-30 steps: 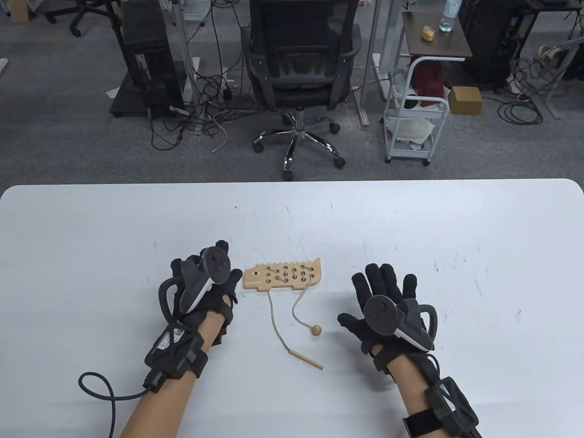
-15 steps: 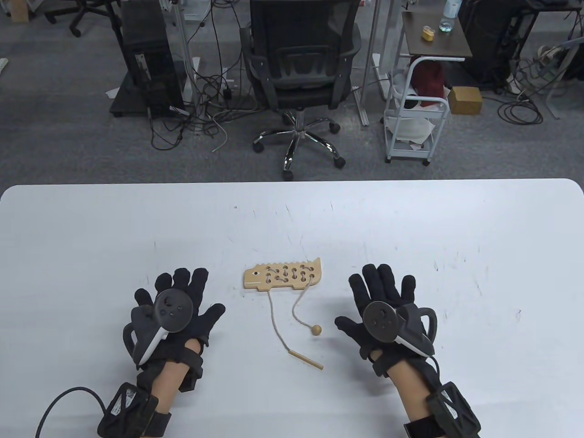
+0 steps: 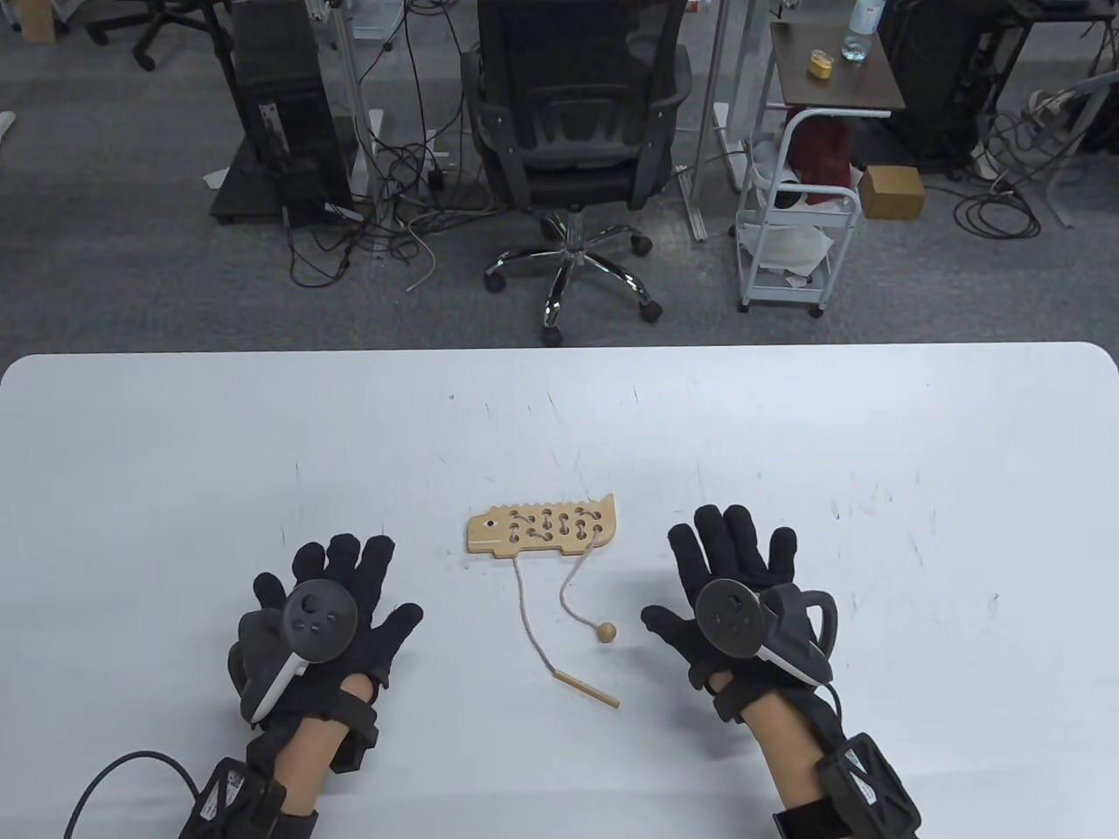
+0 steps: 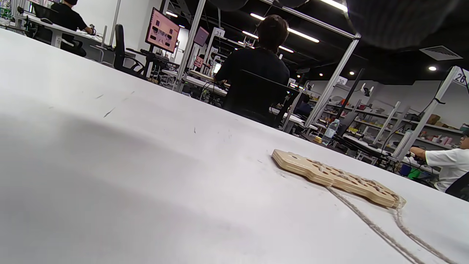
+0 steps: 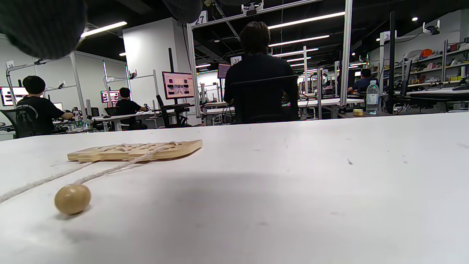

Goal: Thread rope through all holes on crocodile lacing toy

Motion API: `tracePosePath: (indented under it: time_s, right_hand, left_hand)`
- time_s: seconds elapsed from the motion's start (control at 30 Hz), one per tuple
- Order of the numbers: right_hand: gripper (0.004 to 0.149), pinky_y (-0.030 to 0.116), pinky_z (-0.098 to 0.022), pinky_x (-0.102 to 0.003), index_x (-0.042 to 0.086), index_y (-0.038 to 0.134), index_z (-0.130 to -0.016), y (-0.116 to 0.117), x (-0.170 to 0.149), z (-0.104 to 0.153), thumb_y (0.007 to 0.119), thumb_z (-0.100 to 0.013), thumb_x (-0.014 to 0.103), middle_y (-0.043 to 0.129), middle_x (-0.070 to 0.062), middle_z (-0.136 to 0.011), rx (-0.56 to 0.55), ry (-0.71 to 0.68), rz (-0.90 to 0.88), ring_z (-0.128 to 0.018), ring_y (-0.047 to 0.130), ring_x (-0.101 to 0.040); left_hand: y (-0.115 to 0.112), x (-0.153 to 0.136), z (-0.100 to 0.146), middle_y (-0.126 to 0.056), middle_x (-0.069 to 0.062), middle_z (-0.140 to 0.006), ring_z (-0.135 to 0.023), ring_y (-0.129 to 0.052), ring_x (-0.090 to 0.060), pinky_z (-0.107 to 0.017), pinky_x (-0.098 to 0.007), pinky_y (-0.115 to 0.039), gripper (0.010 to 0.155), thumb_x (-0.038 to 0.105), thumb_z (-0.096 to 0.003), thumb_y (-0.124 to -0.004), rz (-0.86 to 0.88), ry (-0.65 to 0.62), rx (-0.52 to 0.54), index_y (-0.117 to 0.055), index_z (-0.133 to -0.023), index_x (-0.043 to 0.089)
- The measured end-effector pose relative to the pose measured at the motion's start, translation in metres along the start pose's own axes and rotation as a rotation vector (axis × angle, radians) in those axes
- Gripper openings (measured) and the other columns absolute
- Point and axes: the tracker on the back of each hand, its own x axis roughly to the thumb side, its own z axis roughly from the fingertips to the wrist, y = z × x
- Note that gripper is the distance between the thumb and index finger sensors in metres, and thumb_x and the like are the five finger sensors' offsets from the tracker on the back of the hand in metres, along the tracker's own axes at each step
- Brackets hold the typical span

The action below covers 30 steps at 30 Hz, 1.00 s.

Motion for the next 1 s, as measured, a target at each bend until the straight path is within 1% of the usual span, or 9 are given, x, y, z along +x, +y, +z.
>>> tracePosePath:
  time_s: [0.2, 0.3, 0.6, 0.7, 0.73, 0.77, 0.83, 1.0]
  right_hand:
    - [0.088, 0.004, -0.063, -0.066, 0.027, 0.037, -0.11, 0.0, 0.0, 0.0, 0.075, -0.043, 0.07, 0.022, -0.007, -0.12, 0.008, 0.008, 0.003, -0.106, 0.01, -0.037]
    - [0.088, 0.004, -0.063, -0.065, 0.027, 0.037, -0.11, 0.0, -0.001, 0.0, 0.075, -0.043, 0.07, 0.022, -0.007, -0.12, 0.015, 0.014, 0.0, -0.106, 0.01, -0.037]
    - [0.088, 0.003, -0.063, -0.065, 0.027, 0.037, -0.11, 0.003, -0.003, -0.001, 0.075, -0.043, 0.07, 0.022, -0.007, -0.12, 0.044, 0.025, 0.013, -0.106, 0.01, -0.037]
    - [0.088, 0.003, -0.063, -0.065, 0.027, 0.037, -0.11, -0.001, -0.004, -0.001, 0.075, -0.043, 0.069, 0.022, -0.007, -0.12, 0.033, 0.031, 0.007, -0.106, 0.01, -0.037]
    - [0.088, 0.003, -0.063, -0.065, 0.027, 0.038, -0.11, -0.002, -0.004, -0.001, 0.075, -0.043, 0.069, 0.022, -0.007, -0.12, 0.027, 0.032, 0.005, -0.106, 0.01, -0.037]
    - [0.088, 0.003, -0.063, -0.065, 0.027, 0.038, -0.11, -0.003, -0.004, -0.001, 0.075, -0.043, 0.069, 0.022, -0.007, -0.12, 0.024, 0.031, 0.0, -0.106, 0.009, -0.037]
    - [0.088, 0.003, -0.063, -0.065, 0.027, 0.038, -0.11, -0.006, -0.003, -0.001, 0.075, -0.043, 0.069, 0.022, -0.007, -0.12, 0.015, 0.024, -0.009, -0.106, 0.009, -0.036]
    - [0.088, 0.003, -0.063, -0.065, 0.027, 0.038, -0.11, -0.01, 0.0, 0.0, 0.075, -0.043, 0.069, 0.023, -0.007, -0.12, -0.003, 0.014, -0.012, -0.106, 0.01, -0.037]
  left_hand:
    - [-0.001, -0.002, -0.005, -0.032, 0.01, -0.121, -0.115, -0.022, -0.031, -0.074, -0.062, -0.006, 0.081, 0.07, -0.0381, -0.074, -0.006, 0.0, 0.017, -0.035, -0.107, 0.055]
    - [-0.005, -0.002, -0.007, -0.032, 0.01, -0.121, -0.115, -0.022, -0.031, -0.074, -0.062, -0.006, 0.08, 0.07, -0.0381, -0.074, -0.012, -0.003, -0.009, -0.035, -0.107, 0.055]
    - [0.004, 0.003, 0.001, -0.031, 0.01, -0.121, -0.115, -0.021, -0.03, -0.074, -0.062, -0.005, 0.081, 0.07, -0.038, -0.074, -0.005, -0.032, 0.032, -0.035, -0.107, 0.055]
    - [0.006, 0.006, 0.002, -0.031, 0.01, -0.121, -0.115, -0.02, -0.03, -0.074, -0.062, -0.005, 0.081, 0.069, -0.0378, -0.076, -0.015, -0.041, 0.042, -0.036, -0.107, 0.055]
    - [0.006, 0.006, 0.003, -0.03, 0.011, -0.121, -0.114, -0.019, -0.03, -0.074, -0.062, -0.005, 0.081, 0.069, -0.0379, -0.076, -0.017, -0.044, 0.039, -0.035, -0.107, 0.056]
    - [0.005, 0.007, 0.003, -0.028, 0.011, -0.121, -0.114, -0.014, -0.029, -0.073, -0.062, -0.004, 0.082, 0.069, -0.0378, -0.076, -0.017, -0.045, 0.038, -0.035, -0.107, 0.056]
    - [0.005, 0.006, 0.003, -0.025, 0.011, -0.121, -0.113, -0.01, -0.029, -0.073, -0.062, -0.003, 0.082, 0.069, -0.0377, -0.077, -0.024, -0.046, 0.04, -0.034, -0.107, 0.056]
    - [0.006, 0.002, 0.003, -0.026, 0.011, -0.121, -0.113, -0.011, -0.029, -0.073, -0.062, -0.003, 0.081, 0.069, -0.0379, -0.076, 0.007, -0.036, 0.043, -0.035, -0.107, 0.056]
